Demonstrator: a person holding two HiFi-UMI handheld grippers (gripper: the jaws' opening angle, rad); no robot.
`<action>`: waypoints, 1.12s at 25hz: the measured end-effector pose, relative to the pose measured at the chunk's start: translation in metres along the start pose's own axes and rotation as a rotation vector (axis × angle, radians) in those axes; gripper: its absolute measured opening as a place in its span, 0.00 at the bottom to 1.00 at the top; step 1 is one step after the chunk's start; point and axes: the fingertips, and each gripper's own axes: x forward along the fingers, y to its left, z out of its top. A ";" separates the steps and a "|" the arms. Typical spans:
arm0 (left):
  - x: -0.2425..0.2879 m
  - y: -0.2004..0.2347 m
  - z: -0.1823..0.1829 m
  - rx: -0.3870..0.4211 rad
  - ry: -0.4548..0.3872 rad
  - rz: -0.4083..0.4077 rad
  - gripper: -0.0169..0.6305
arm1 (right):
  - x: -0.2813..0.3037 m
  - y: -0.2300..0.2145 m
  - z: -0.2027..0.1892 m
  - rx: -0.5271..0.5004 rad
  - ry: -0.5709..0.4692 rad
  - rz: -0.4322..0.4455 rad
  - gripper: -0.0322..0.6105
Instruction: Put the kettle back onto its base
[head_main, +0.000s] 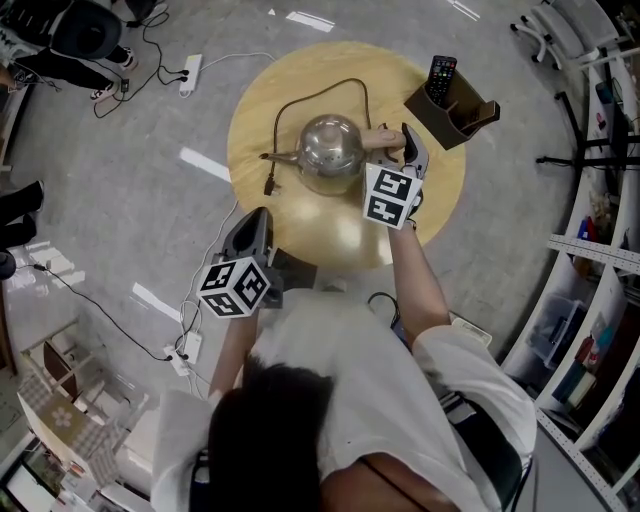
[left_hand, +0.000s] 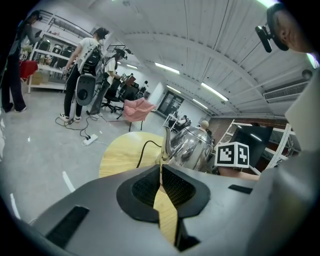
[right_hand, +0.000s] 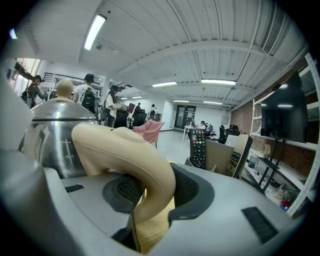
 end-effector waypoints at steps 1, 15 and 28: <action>0.001 0.000 0.000 0.000 0.000 -0.001 0.08 | 0.000 0.000 -0.001 0.001 -0.001 -0.001 0.28; 0.002 0.004 -0.006 0.051 0.029 0.004 0.08 | -0.002 -0.004 -0.010 0.053 -0.001 -0.019 0.28; 0.002 0.009 -0.010 0.029 0.040 0.001 0.08 | -0.002 -0.001 -0.019 0.043 0.002 0.012 0.28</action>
